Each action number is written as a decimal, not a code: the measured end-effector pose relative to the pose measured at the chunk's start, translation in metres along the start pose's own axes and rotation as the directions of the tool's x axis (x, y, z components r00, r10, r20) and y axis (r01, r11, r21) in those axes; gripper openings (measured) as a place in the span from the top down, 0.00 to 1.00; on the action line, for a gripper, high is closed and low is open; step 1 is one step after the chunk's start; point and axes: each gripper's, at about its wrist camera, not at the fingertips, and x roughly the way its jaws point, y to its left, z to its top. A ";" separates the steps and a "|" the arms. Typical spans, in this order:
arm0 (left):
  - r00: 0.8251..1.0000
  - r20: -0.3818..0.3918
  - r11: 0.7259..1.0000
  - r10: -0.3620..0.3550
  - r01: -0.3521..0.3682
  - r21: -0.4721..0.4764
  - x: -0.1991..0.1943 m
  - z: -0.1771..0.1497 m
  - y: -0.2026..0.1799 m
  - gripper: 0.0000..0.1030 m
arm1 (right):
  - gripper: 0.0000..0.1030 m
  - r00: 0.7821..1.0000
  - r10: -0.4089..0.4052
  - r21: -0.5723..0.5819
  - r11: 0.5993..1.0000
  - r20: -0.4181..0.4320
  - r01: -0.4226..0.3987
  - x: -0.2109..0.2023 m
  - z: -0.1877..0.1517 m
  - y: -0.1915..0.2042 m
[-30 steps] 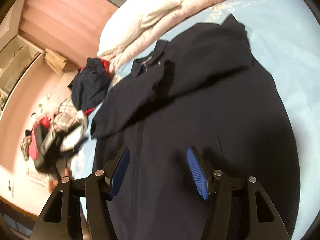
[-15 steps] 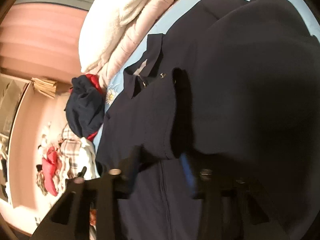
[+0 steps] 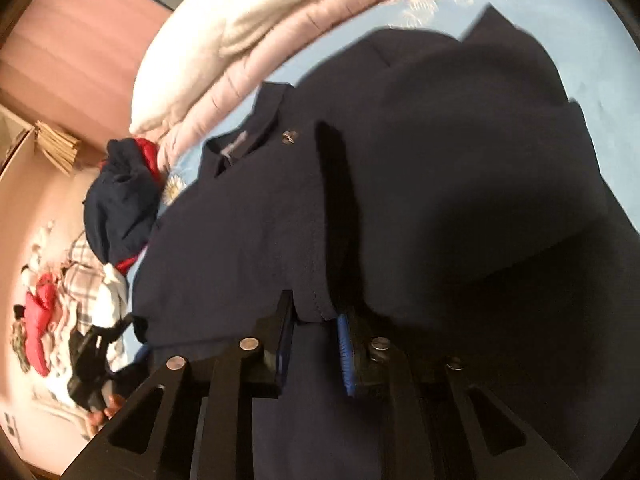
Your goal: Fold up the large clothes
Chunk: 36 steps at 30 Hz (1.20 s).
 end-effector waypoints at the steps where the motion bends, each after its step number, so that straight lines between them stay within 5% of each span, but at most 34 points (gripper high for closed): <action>1: 0.999 -0.018 0.998 0.036 -0.035 0.046 -0.008 -0.001 -0.005 0.43 | 0.68 1.000 -0.017 -0.012 1.000 0.003 0.017 -0.006 0.001 0.001; 4: 0.984 0.058 0.965 0.168 -0.176 0.196 -0.042 0.000 -0.016 0.22 | 0.64 0.984 -0.148 -0.110 0.981 0.097 0.158 -0.037 -0.001 0.013; 6: 0.973 0.125 0.934 0.195 -0.223 0.278 -0.053 0.005 -0.031 0.23 | 0.63 0.961 -0.196 -0.186 0.955 0.198 0.233 -0.056 -0.001 0.027; 8: 0.967 0.154 0.913 0.201 -0.242 0.327 -0.053 0.008 -0.046 0.24 | 0.63 0.966 -0.156 -0.235 0.951 0.204 0.203 -0.058 0.001 0.038; 10: 0.970 0.149 0.897 0.192 -0.235 0.374 -0.041 0.009 -0.061 0.33 | 0.63 0.974 -0.120 -0.284 0.943 0.189 0.172 -0.048 0.004 0.051; 14: 0.966 0.100 0.869 0.237 -0.257 0.423 -0.004 0.008 -0.071 0.76 | 0.63 0.978 -0.118 -0.390 0.904 0.174 0.178 -0.016 0.010 0.080; 17: 0.950 0.113 0.828 0.291 -0.309 0.467 0.019 0.002 -0.073 0.77 | 0.63 0.979 -0.157 -0.396 0.897 0.130 0.197 0.005 0.012 0.074; 19: 0.928 0.120 0.788 0.354 -0.365 0.496 0.042 0.001 -0.072 0.77 | 0.63 0.968 -0.226 -0.381 0.890 0.108 0.250 0.017 0.014 0.060; 21: 0.911 0.100 0.775 0.401 -0.395 0.492 0.057 0.002 -0.063 0.76 | 0.63 0.953 -0.292 -0.356 0.884 0.083 0.302 0.026 0.014 0.041; 25: 0.904 0.129 0.758 0.407 -0.413 0.505 0.064 0.004 -0.061 0.76 | 0.63 0.975 -0.215 -0.294 0.930 0.055 0.221 0.024 0.019 0.024; 27: 0.913 0.109 0.777 0.394 -0.394 0.491 0.059 0.006 -0.061 0.72 | 0.63 0.978 -0.204 -0.268 0.940 0.045 0.209 0.016 0.020 0.024; 30: 0.957 0.065 0.850 0.283 -0.282 0.445 0.026 0.001 -0.063 0.31 | 0.62 0.986 -0.162 -0.253 0.953 0.045 0.168 -0.005 0.012 0.027; 32: 0.961 0.088 0.847 0.263 -0.274 0.456 0.000 -0.011 -0.066 0.09 | 0.54 0.990 -0.128 -0.261 0.955 0.055 0.138 -0.028 0.000 0.027; 36: 0.968 0.086 0.843 0.236 -0.248 0.477 -0.058 -0.041 -0.049 0.09 | 0.44 0.992 -0.106 -0.267 0.956 0.068 0.120 -0.068 -0.028 0.016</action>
